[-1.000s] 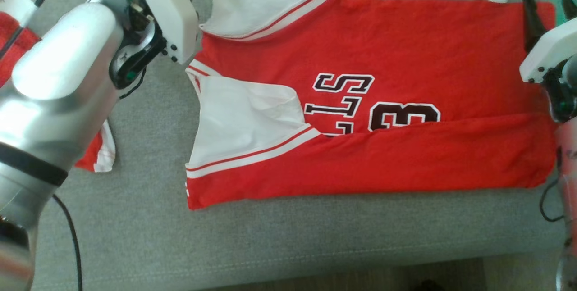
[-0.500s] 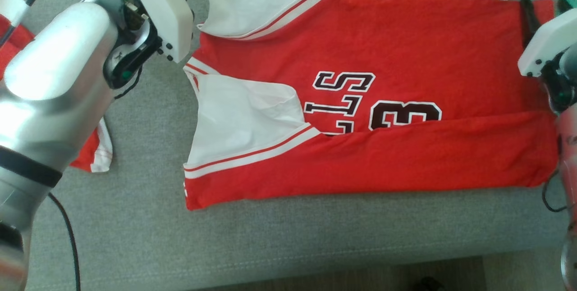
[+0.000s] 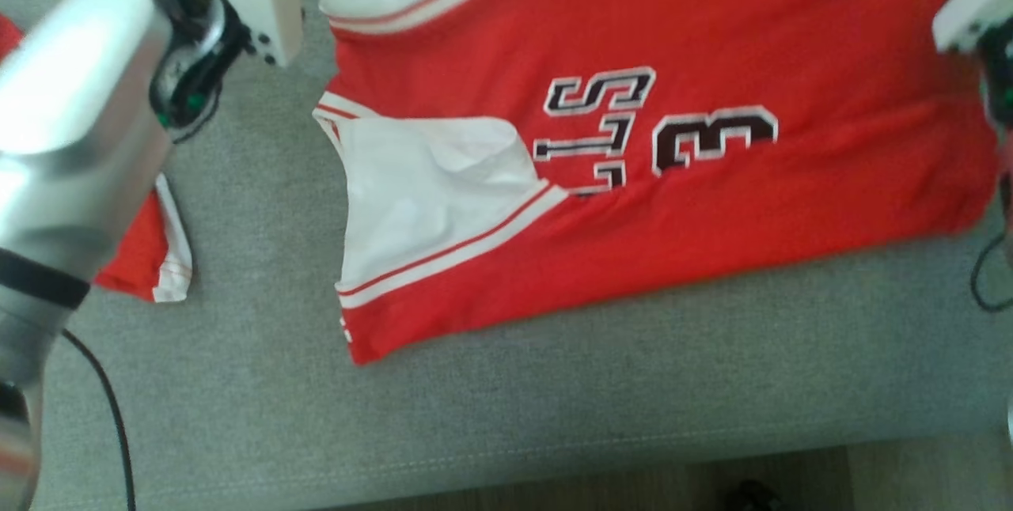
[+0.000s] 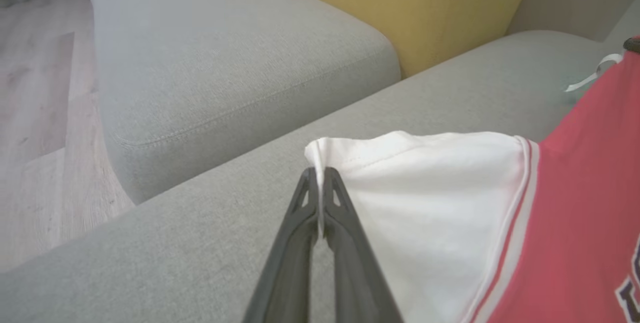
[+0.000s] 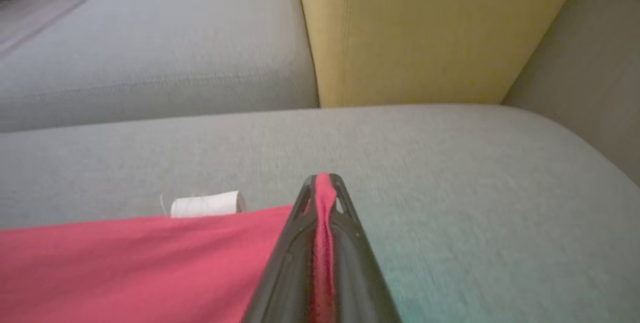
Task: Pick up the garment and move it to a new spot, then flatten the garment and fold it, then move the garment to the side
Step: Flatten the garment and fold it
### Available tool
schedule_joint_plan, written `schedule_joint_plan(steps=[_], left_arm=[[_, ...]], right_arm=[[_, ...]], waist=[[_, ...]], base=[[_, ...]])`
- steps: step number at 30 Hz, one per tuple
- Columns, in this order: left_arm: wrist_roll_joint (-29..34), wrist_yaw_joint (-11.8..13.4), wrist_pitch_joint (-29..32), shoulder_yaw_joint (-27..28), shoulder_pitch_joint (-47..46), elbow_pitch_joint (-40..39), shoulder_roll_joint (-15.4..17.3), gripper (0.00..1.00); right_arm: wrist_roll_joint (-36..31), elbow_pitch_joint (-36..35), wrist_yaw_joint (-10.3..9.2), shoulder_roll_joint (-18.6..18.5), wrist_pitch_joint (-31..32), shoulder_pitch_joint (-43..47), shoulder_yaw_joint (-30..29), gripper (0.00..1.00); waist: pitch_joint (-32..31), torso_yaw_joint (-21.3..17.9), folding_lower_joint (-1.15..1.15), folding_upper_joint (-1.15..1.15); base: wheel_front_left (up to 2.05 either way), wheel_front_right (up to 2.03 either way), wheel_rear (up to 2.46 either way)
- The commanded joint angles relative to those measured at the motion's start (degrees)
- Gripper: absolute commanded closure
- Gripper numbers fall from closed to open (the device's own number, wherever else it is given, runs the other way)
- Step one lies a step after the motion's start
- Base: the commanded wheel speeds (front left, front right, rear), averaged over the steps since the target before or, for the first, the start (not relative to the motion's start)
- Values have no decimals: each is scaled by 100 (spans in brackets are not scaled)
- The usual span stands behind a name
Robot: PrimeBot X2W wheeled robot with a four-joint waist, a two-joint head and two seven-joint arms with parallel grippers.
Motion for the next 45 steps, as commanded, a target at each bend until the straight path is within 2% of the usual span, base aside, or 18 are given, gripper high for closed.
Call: schedule_joint_plan(steps=[1, 10, 17, 23, 31, 40, 45], left_arm=[[37, 76, -96, 322, -429, -54, 254, 100], [165, 224, -635, 482, -932, 456, 6, 100], [188, 70, -886, 411, -985, 890, -268, 100], [176, -91, -1029, 301, -659, 928, -298, 100], [155, -148, -1086, 94, 176, 309, -52, 100], [70, 59, -701, -264, 1280, -905, 408, 100], [6, 266, -328, -513, 1884, -1728, 706, 100]], right_arm=[[52, -189, -4, -97, -126, -166, 84, 100], [104, 104, -4, -81, -834, -963, 195, 100], [323, 486, -4, -44, -1123, -1064, 496, 100], [738, 669, -4, -195, -1171, -677, 919, 100], [1478, 630, -4, -549, -813, 32, 1538, 100], [2013, 432, -4, -1052, -328, 742, 2158, 100], [2286, 291, -4, -1311, 44, 1121, 2521, 100]], waist=[[34, 1, 0, 0], [220, 32, 0, 0], [152, 86, 0, 0], [-138, 130, 0, 0], [-696, 260, 0, 0], [-1148, 454, 0, 0], [-1333, 553, 0, 0]], base=[[0, 0, 0], [0, 0, 0], [0, 0, 0], [0, 0, 0], [0, 0, 0], [0, 0, 0], [0, 0, 0]])
